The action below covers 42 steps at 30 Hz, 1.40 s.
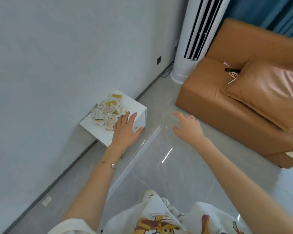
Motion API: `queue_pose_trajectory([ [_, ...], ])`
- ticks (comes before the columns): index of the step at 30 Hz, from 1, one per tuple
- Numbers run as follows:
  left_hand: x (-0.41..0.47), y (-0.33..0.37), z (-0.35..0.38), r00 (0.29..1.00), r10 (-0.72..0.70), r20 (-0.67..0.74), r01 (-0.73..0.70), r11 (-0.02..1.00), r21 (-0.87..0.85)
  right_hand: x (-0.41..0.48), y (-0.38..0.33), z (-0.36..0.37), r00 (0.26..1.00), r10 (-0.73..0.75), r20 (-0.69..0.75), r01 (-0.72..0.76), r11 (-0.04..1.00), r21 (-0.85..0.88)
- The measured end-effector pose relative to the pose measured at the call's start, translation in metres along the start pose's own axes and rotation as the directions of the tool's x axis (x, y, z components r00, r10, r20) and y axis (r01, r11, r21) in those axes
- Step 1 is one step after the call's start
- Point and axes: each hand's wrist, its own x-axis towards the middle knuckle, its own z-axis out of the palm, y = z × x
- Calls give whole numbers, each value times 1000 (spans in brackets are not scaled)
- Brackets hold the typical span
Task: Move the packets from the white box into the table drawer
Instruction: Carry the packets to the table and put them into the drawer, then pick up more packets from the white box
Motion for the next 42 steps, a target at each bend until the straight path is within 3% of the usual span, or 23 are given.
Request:
queue_pose_trajectory([
  [9,74,-96,5,943,-320,-86,311,944,-106,158,-61,14,987,-127,95,137,986,-97],
  [20,173,-191,-3,838,-536,101,546,819,-176,316,-131,63,942,-148,301,161,987,-17],
  [29,232,-253,117,677,-704,213,735,636,-236,448,-160,206,823,-177,540,215,977,-7],
  [32,258,-271,172,598,-768,231,793,525,-309,491,-168,270,803,-193,563,203,978,46],
  [37,297,-282,251,480,-862,163,818,373,-438,541,-184,352,824,-189,534,84,973,215],
  [42,309,-279,296,412,-911,6,852,382,-358,560,-196,400,807,-104,581,-184,891,415],
])
